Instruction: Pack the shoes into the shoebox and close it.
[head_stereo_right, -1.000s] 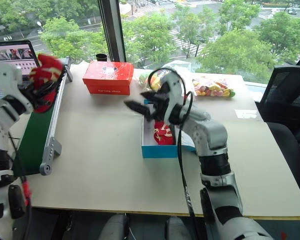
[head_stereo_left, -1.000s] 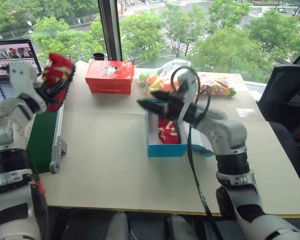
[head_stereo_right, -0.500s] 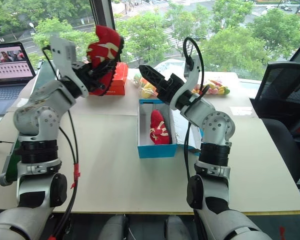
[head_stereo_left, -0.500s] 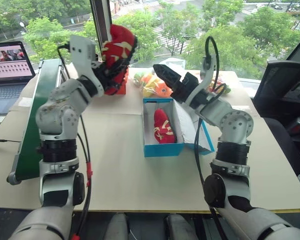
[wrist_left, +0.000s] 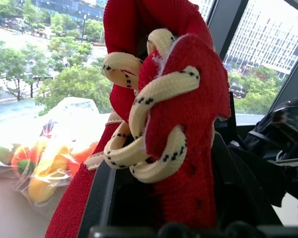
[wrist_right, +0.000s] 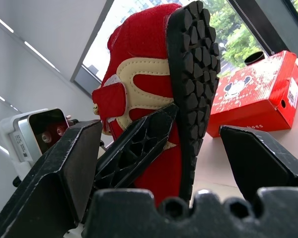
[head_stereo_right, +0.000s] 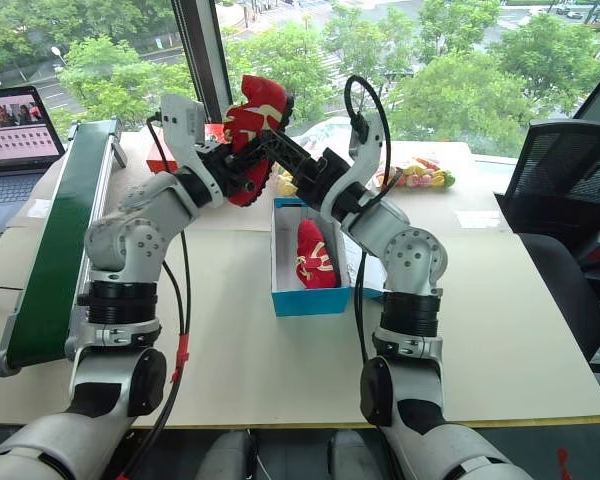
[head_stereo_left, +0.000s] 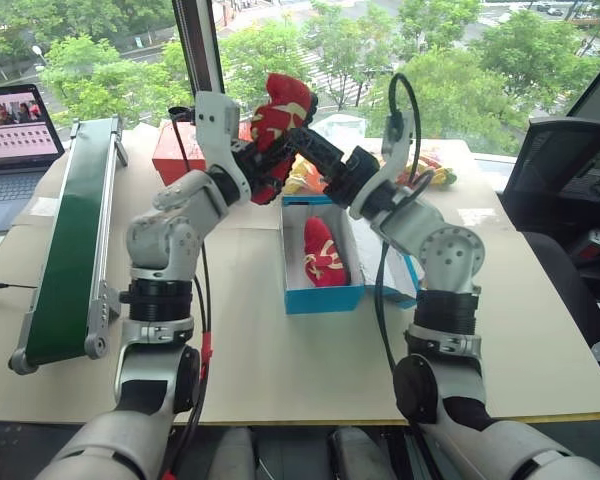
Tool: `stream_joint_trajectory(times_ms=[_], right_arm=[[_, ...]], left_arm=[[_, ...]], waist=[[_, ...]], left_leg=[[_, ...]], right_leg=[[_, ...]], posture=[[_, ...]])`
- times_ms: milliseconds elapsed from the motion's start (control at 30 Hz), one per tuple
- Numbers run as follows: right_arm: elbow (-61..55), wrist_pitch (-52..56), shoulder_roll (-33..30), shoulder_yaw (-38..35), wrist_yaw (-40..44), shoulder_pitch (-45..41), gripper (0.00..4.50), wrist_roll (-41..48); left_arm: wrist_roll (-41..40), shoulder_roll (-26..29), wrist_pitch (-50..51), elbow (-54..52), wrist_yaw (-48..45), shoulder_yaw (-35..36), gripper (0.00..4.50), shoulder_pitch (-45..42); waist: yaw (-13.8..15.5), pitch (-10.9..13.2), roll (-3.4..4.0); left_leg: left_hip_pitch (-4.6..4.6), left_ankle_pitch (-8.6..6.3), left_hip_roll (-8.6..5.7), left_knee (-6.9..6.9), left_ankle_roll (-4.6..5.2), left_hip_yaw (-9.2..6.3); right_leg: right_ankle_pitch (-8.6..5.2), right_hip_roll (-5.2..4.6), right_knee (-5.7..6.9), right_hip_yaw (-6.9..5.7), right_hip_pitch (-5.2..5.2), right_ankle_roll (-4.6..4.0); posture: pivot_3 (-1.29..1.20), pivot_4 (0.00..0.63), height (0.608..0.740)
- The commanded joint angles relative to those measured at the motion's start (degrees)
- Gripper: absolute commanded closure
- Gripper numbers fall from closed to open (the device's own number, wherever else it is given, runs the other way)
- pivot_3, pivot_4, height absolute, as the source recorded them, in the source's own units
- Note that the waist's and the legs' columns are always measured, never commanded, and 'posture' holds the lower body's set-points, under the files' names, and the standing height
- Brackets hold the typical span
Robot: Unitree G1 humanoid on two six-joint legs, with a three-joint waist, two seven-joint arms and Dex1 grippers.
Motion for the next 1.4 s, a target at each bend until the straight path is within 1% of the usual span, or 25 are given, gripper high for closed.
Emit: stream_joint_trajectory(times_ms=[33,367,433,467,600,667,733,800,833,867,933,967,1000,1033,1067,1133,1200,1267,1300,1400], right_arm=[[1.1,-4.5,-0.8,-0.3,0.9,-2.8,0.0,-0.8],[4.1,-7.4,-1.8,-0.8,2.4,-3.7,0.0,-1.1],[4.2,-7.7,-1.8,-0.7,2.7,-3.8,0.52,-0.9],[4.3,-7.8,-1.8,-0.6,3.1,-3.8,0.7,-0.7],[4.4,-7.9,-1.7,-0.6,3.6,-4.0,1.86,-0.4],[4.2,-7.9,-1.5,-0.6,3.7,-4.0,2.29,-0.1],[4.3,-8.0,-1.5,-0.5,3.7,-4.0,2.55,-0.2],[4.6,-8.2,-1.5,-0.5,3.8,-4.2,2.69,-0.2],[4.6,-8.3,-1.7,-0.3,3.8,-4.2,2.73,-0.6],[4.7,-8.4,-2.0,0.0,3.9,-4.3,2.85,-1.0],[4.7,-8.5,-2.7,0.6,3.9,-4.4,3.27,-1.9],[4.8,-8.5,-3.1,0.9,3.9,-4.6,3.41,-2.4],[4.8,-8.5,-3.6,1.2,3.8,-4.8,3.57,-2.9],[4.6,-8.4,-4.3,1.7,3.9,-5.2,3.67,-3.7],[4.7,-8.3,-4.8,2.0,4.0,-5.6,3.67,-4.3],[5.2,-7.3,-6.4,3.0,4.2,-6.4,3.67,-5.2],[5.3,-5.3,-8.1,5.0,5.4,-6.5,3.67,-6.3],[5.3,-4.0,-8.7,6.3,5.9,-6.1,3.67,-6.7],[5.4,-3.7,-8.7,6.5,6.0,-6.0,3.67,-6.7],[5.9,-1.6,-8.9,9.3,7.5,-3.2,3.67,-8.6]], left_arm=[[-3.1,-0.8,3.0,-7.0,-0.3,-1.6,3.4,-0.7],[-5.0,-1.7,8.3,-13.2,0.6,-2.3,3.4,2.0],[-5.4,-2.0,9.0,-13.8,0.8,-2.3,3.4,2.0],[-5.6,-2.1,9.3,-14.3,0.8,-2.4,3.4,2.1],[-5.5,-2.4,9.8,-14.6,1.2,-2.2,3.4,1.8],[-5.3,-2.4,9.9,-14.5,1.3,-2.1,3.4,1.6],[-5.1,-2.2,9.8,-14.6,1.2,-2.2,3.4,1.5],[-5.5,-2.1,9.5,-14.6,1.4,-1.1,2.54,1.4],[-6.9,-1.9,9.9,-14.7,1.2,0.3,2.33,1.5],[-7.6,-1.2,10.3,-15.1,0.3,0.8,1.87,1.7],[-7.6,1.4,10.3,-16.1,-1.3,0.7,1.12,2.4],[-7.4,2.7,10.4,-16.4,-1.6,1.0,0.84,2.8],[-8.0,4.4,11.0,-16.6,-2.4,1.7,0.44,3.3],[-7.7,9.0,10.4,-17.4,-6.7,1.2,0.03,4.7],[-7.5,12.3,9.8,-17.7,-9.9,0.5,0.03,5.5],[-2.5,24.8,4.2,-13.4,-19.5,-0.5,0.03,7.3],[1.4,33.5,-0.9,-8.6,-25.1,-1.4,0.03,8.4],[2.6,37.5,-3.6,-5.7,-27.6,-1.3,0.03,9.6],[3.0,38.3,-4.5,-4.7,-28.3,-1.4,0.03,9.8],[6.8,41.8,-9.7,-4.9,-31.3,-3.0,0.03,16.1]], waist=[[-0.1,0.0,0.03],[0.1,0.0,0.05],[0.1,0.0,0.05],[0.1,0.0,0.05],[0.1,0.0,0.05],[0.1,0.0,0.05],[0.1,0.0,0.05],[0.1,0.0,0.05],[0.1,0.0,0.05],[0.1,0.0,0.06],[0.1,0.0,0.06],[0.0,0.0,0.07],[0.0,0.0,0.08],[-0.1,0.1,0.08],[-0.5,0.1,0.15],[-1.2,0.2,0.24],[-1.5,0.2,0.34],[-1.5,0.2,0.35],[-1.4,0.2,0.35],[-1.2,0.2,0.36]], left_leg=[[0.0,0.0,0.0,-0.01,0.0,0.0],[0.01,0.0,-0.01,-0.02,0.0,-0.03],[0.0,0.0,-0.02,-0.01,-0.01,-0.07],[0.0,0.0,-0.03,-0.01,0.0,-0.07],[0.0,0.0,-0.03,-0.02,-0.01,-0.08],[0.0,0.0,-0.03,-0.02,-0.01,-0.08],[0.0,0.0,-0.03,-0.01,-0.01,-0.09],[0.0,0.0,-0.03,-0.02,-0.01,-0.09],[0.0,0.0,-0.03,-0.02,-0.01,-0.09],[0.0,0.0,-0.03,-0.02,-0.01,-0.09],[-0.02,0.0,-0.03,-0.02,-0.01,-0.1],[-0.02,0.0,-0.03,-0.02,-0.01,-0.1],[-0.02,0.0,-0.03,-0.03,-0.01,-0.1],[-0.01,0.0,-0.03,-0.04,-0.01,-0.1],[0.01,0.0,-0.03,-0.04,-0.01,-0.1],[0.05,0.01,-0.02,-0.1,-0.02,-0.09],[0.05,0.05,-0.01,-0.18,-0.08,-0.1],[0.06,0.06,-0.01,-0.23,-0.08,-0.09],[0.06,0.06,-0.02,-0.25,-0.08,-0.1],[0.04,0.06,-0.01,-0.29,-0.08,-0.07]], right_leg=[[0.0,0.01,-0.01,0.0,0.0,0.0],[0.0,0.0,-0.01,-0.01,0.02,0.0],[0.0,-0.01,-0.03,-0.04,0.02,0.0],[0.0,-0.01,-0.03,-0.04,0.02,0.0],[0.0,-0.01,-0.03,-0.04,0.02,0.0],[0.0,-0.01,-0.03,-0.04,0.02,0.0],[0.0,-0.01,-0.03,-0.05,0.02,0.0],[0.0,0.0,-0.03,-0.04,0.02,0.0],[0.0,0.0,-0.03,-0.04,0.02,0.0],[0.0,-0.01,-0.03,-0.04,0.02,0.0],[0.0,-0.01,-0.05,-0.05,0.02,0.0],[0.0,-0.01,-0.05,-0.05,0.02,0.0],[0.0,-0.01,-0.05,-0.06,0.02,0.0],[0.0,-0.01,-0.05,-0.06,0.02,0.0],[0.0,0.0,-0.04,-0.06,0.02,0.0],[0.0,0.02,-0.01,-0.01,0.0,0.0],[0.0,0.06,0.01,0.0,-0.1,-0.01],[-0.01,0.06,-0.03,-0.01,-0.11,-0.02],[-0.02,0.04,-0.04,-0.01,-0.11,-0.02],[-0.02,0.01,-0.09,-0.03,-0.09,-0.01]], posture=[[0.0,0.15,0.739],[0.0,0.15,0.739],[0.0,0.15,0.739],[0.0,0.15,0.739],[0.0,0.15,0.739],[0.0,0.15,0.739],[0.0,0.15,0.739],[0.0,0.15,0.739],[0.0,0.15,0.739],[0.0,0.15,0.739],[0.0,0.15,0.739],[0.0,0.15,0.739],[0.0,0.15,0.739],[0.0,0.15,0.739],[0.0,0.15,0.739],[0.0,0.15,0.739],[0.0,0.15,0.739],[0.0,0.15,0.739],[0.0,0.15,0.739],[0.0,0.15,0.739]])
